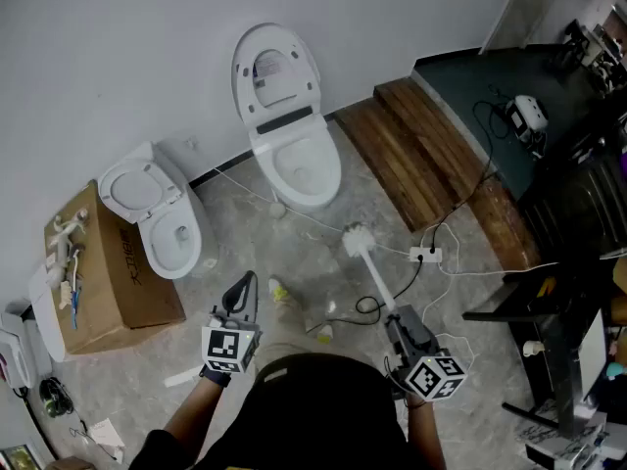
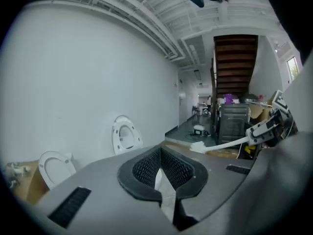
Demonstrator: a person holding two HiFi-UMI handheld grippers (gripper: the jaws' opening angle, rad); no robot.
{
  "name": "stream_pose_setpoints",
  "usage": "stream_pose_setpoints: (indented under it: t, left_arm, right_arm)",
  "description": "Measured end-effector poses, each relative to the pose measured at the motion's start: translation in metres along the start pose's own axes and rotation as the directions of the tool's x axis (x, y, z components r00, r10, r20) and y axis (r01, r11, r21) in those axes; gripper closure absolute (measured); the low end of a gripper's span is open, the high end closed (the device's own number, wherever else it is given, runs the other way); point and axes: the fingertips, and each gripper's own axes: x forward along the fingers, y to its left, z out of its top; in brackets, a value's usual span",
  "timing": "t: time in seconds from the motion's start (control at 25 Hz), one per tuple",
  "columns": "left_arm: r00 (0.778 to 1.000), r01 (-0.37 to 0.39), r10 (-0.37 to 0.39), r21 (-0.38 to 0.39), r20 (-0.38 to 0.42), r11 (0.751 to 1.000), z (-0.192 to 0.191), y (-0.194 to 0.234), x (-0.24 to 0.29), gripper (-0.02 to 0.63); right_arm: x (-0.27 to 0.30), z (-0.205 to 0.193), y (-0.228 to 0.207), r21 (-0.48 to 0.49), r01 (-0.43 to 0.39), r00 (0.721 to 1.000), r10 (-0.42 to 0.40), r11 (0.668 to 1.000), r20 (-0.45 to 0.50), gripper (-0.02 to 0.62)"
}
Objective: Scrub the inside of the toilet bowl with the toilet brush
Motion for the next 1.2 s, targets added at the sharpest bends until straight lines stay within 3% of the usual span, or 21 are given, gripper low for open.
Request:
stream_pose_setpoints:
  t: [0.2, 0.4, 0.6, 0.88, 1.08, 1.2]
  left_arm:
    - [1.0, -0.024, 0.024, -0.004, -0.011, 1.0, -0.005, -0.013, 0.009, 0.588]
    - [0.997, 0.0, 0.001, 0.009, -0.073, 1.0, -0.015, -0.025, 0.017, 0.588]
    - [0.99, -0.002, 0.0, -0.013, -0.141, 1.0, -0.02, -0.009, 0.046, 0.588]
    - [0.988, 0.039, -0.045, -0.043, -0.147, 0.998, -0.003, 0.007, 0.128, 0.588]
    - [0.983, 0.125, -0.133, -0.073, -0.127, 0.99, 0.014, 0.009, 0.199, 0.588]
    - [0.98, 0.17, -0.177, -0.079, -0.09, 0.982, 0.029, 0.018, 0.252, 0.588]
  right_arm:
    - [0.004, -0.006, -0.003, -0.093, 0.001, 0.999, -0.004, 0.996, -0.035, 0.434]
    - [0.01, -0.016, -0.009, -0.079, 0.016, 0.998, -0.02, 0.997, -0.058, 0.434]
    - [0.037, -0.009, -0.019, -0.098, 0.052, 0.992, -0.062, 0.994, -0.109, 0.434]
    - [0.082, 0.033, -0.05, -0.126, 0.13, 0.973, -0.151, 0.984, -0.174, 0.434]
    - [0.123, 0.077, -0.058, -0.14, 0.197, 0.948, -0.225, 0.97, -0.226, 0.434]
    - [0.159, 0.11, -0.055, -0.225, 0.198, 0.934, -0.253, 0.954, -0.252, 0.434]
